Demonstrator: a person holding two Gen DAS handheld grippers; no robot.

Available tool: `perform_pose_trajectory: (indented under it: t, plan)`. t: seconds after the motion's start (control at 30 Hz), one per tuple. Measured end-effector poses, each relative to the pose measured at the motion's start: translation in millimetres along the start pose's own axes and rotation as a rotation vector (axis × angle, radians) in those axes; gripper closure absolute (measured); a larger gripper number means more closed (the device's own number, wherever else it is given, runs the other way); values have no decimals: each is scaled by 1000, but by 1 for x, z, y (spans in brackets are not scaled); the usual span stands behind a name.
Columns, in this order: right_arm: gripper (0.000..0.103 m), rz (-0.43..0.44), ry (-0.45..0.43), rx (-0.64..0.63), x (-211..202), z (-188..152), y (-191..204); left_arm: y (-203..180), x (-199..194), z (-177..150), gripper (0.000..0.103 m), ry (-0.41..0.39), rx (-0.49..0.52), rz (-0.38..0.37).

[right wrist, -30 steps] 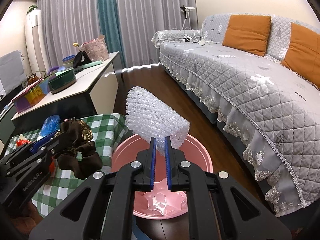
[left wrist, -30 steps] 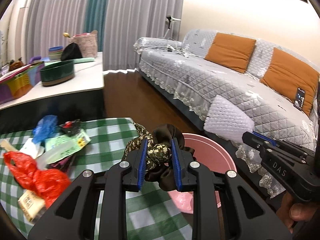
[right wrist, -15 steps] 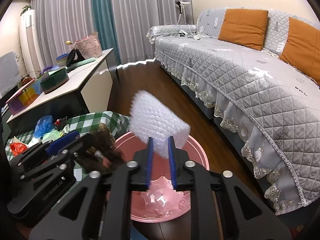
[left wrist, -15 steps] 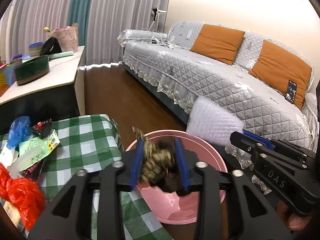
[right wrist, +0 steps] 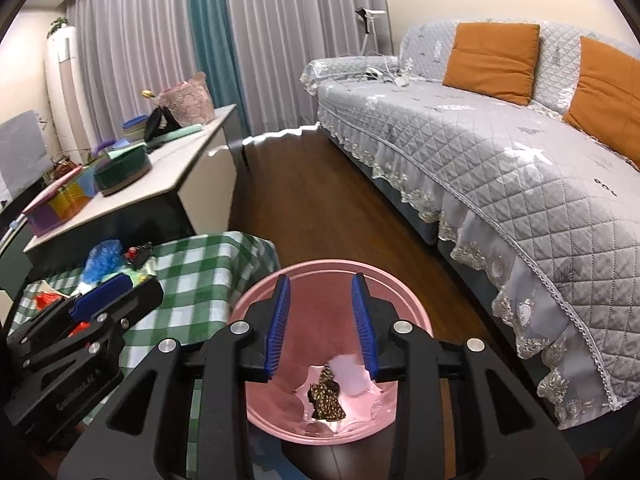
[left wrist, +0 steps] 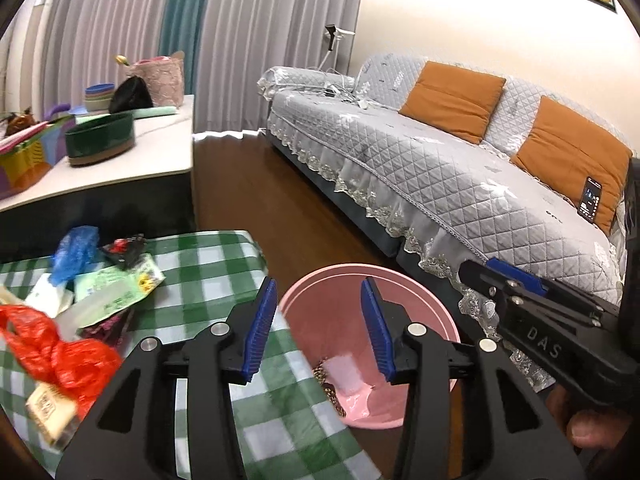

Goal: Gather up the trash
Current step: 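Return both tools to the table and reach toward the red plastic bag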

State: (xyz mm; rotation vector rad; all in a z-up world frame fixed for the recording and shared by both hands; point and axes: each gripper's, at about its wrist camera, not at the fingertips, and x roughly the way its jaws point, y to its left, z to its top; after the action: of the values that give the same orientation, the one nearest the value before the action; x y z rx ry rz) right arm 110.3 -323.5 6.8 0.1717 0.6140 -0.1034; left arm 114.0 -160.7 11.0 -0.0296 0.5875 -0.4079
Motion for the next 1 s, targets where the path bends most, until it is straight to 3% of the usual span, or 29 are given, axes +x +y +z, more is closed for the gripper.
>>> perform_pose_trajectory:
  t: [0.27, 0.6, 1.0]
  plan:
    - [70, 76, -35, -27, -22, 0, 32, 23, -53, -9, 60, -21, -15, 73]
    - [70, 220, -28, -66, -37, -10, 93, 84, -124, -30, 60, -56, -69, 192]
    - [70, 361, 46, -156, -18, -36, 168, 164, -143, -60, 60, -46, -204, 321]
